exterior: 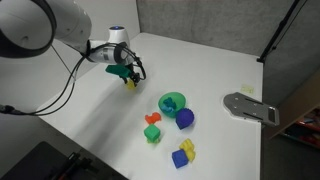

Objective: Put the green block on top of the yellow block, move the green bowl to the right, pick up the yellow toy on the left and put it in the green bowl

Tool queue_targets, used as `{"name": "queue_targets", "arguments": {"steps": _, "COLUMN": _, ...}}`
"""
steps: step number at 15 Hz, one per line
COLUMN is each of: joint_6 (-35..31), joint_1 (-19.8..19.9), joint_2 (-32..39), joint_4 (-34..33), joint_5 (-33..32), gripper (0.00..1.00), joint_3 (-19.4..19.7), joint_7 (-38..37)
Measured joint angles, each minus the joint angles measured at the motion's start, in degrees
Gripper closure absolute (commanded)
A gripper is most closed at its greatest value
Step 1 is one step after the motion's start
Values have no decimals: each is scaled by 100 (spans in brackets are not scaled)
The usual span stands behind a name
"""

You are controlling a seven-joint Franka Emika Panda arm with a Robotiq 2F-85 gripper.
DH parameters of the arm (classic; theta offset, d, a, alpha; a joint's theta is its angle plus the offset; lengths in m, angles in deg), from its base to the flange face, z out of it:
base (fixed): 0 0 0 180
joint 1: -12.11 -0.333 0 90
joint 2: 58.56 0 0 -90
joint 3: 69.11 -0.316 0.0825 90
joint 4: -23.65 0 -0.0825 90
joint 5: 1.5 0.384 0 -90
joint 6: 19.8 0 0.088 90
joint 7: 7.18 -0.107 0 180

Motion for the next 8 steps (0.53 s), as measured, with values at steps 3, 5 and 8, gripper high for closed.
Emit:
{"name": "queue_targets", "arguments": {"steps": 3, "joint_6": 0, "joint_1": 1, "joint_2": 11, "joint_4": 8, "joint_5": 1, "gripper": 22, "joint_3": -30, "joint_7": 14}}
{"name": "queue_targets", "arguments": {"steps": 5, "joint_6": 0, "joint_1": 1, "joint_2": 19, "joint_4": 8, "joint_5": 1, "gripper": 24, "joint_3": -53, "joint_7": 28}}
{"name": "queue_targets", "arguments": {"steps": 8, "joint_6": -7, "joint_1": 0, "joint_2": 27, "joint_4": 8, "joint_5": 1, "gripper": 20, "joint_3": -70, "joint_7": 60}}
